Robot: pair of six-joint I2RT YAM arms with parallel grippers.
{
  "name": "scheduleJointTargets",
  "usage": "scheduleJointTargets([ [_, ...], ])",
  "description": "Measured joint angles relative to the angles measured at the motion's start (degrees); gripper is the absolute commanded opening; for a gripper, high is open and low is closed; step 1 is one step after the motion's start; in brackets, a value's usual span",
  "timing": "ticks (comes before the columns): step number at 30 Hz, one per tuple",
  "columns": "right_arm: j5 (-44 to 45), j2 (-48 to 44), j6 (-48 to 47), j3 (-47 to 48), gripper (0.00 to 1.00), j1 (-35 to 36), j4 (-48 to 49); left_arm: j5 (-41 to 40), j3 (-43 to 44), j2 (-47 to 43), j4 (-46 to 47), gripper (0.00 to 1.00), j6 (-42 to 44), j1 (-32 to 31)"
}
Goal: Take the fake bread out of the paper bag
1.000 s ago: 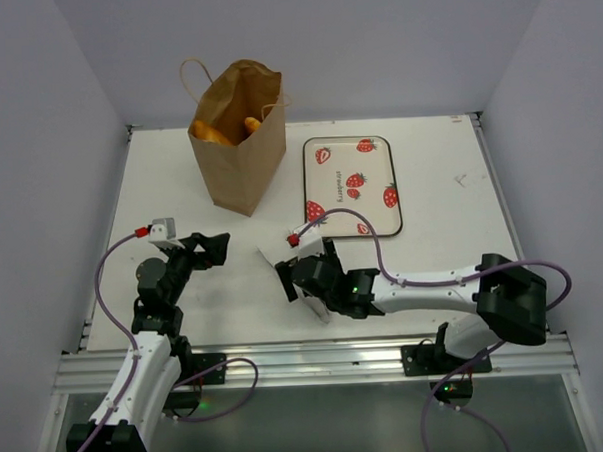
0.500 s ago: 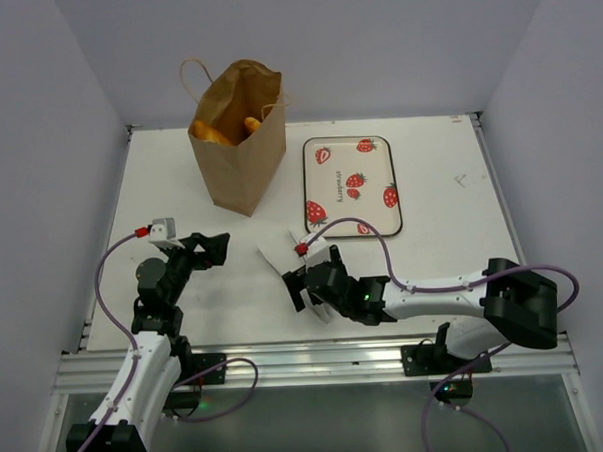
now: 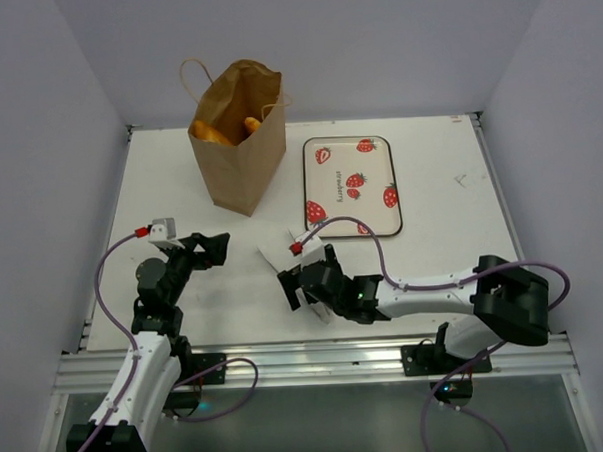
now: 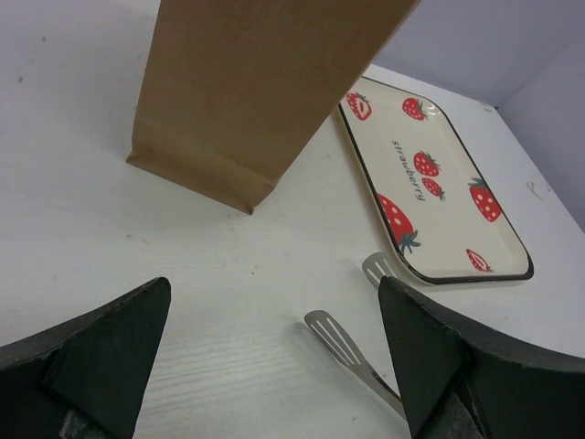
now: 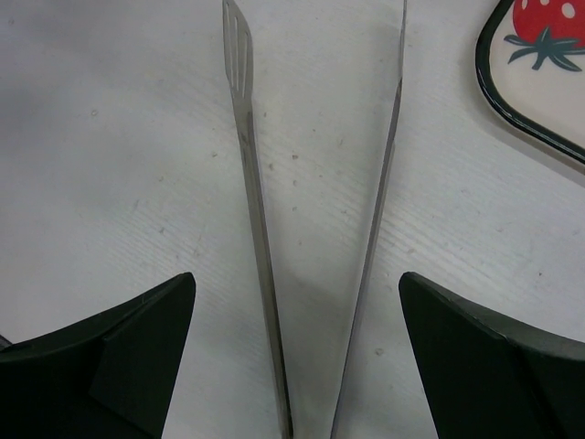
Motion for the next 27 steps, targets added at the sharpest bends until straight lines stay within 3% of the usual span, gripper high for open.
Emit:
scheduleJointTargets([
  [11, -1.38, -5.29, -2.62, -15.17, 0.99, 0.0, 15.02, 0.0, 0.0, 0.04, 0.0, 1.0, 0.02, 0.0],
  [27, -1.29, 1.31, -5.49, -14.6, 0.99, 2.95, 23.71, 0.0, 0.0, 0.24, 0.04, 1.0, 0.04, 0.0],
])
